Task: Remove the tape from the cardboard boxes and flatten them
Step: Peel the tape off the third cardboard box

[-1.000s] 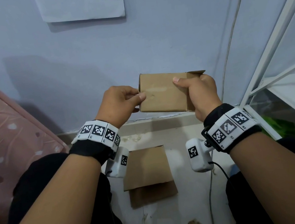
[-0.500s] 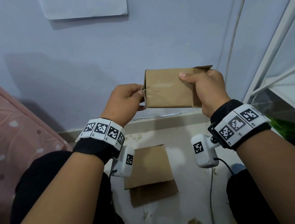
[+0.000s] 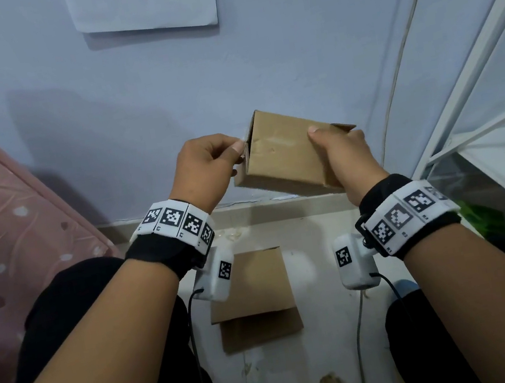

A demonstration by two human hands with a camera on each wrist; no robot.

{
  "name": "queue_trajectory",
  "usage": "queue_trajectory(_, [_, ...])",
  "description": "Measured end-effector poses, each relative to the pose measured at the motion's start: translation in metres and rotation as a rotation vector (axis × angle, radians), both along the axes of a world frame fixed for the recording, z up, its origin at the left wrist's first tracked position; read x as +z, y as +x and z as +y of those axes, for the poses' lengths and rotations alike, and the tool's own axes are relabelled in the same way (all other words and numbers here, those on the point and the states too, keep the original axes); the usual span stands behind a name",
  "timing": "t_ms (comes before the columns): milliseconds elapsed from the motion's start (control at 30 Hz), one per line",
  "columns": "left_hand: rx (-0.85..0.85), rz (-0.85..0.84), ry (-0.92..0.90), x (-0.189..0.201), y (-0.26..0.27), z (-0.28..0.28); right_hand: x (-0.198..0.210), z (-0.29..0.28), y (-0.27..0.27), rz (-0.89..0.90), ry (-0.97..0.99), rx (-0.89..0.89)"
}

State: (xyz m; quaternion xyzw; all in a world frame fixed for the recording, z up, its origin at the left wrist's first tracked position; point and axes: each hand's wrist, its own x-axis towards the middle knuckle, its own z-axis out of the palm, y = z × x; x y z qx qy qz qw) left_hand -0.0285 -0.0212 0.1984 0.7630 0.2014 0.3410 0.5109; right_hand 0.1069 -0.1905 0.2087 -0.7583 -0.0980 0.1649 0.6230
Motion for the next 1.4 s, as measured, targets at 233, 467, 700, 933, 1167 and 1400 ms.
queue_trajectory(233, [0.117, 0.189, 0.236, -0.01, 0.006, -0.01, -0.023, 0.016, -0.034, -0.682, -0.602, 0.217])
queue_trajectory(467, [0.078, 0.317, 0.271, -0.008, 0.007, -0.023, -0.036, 0.023, -0.042, -0.649, -0.553, 0.452])
queue_trajectory(700, [0.072, 0.244, -0.295, 0.0, 0.006, -0.024, -0.035, 0.013, -0.037, -0.758, -0.49, 0.494])
queue_trajectory(933, [0.185, 0.31, -0.55, 0.0, 0.013, -0.023, -0.038, 0.012, -0.037, -0.725, -0.439, 0.49])
queue_trajectory(1167, [0.222, 0.276, -0.793, 0.004, 0.009, -0.019, -0.041, 0.013, -0.039, -0.689, -0.387, 0.46])
queue_trajectory(1400, [0.086, 0.23, -0.779, 0.014, 0.011, -0.02, -0.034, 0.008, -0.033, -0.721, -0.387, 0.413])
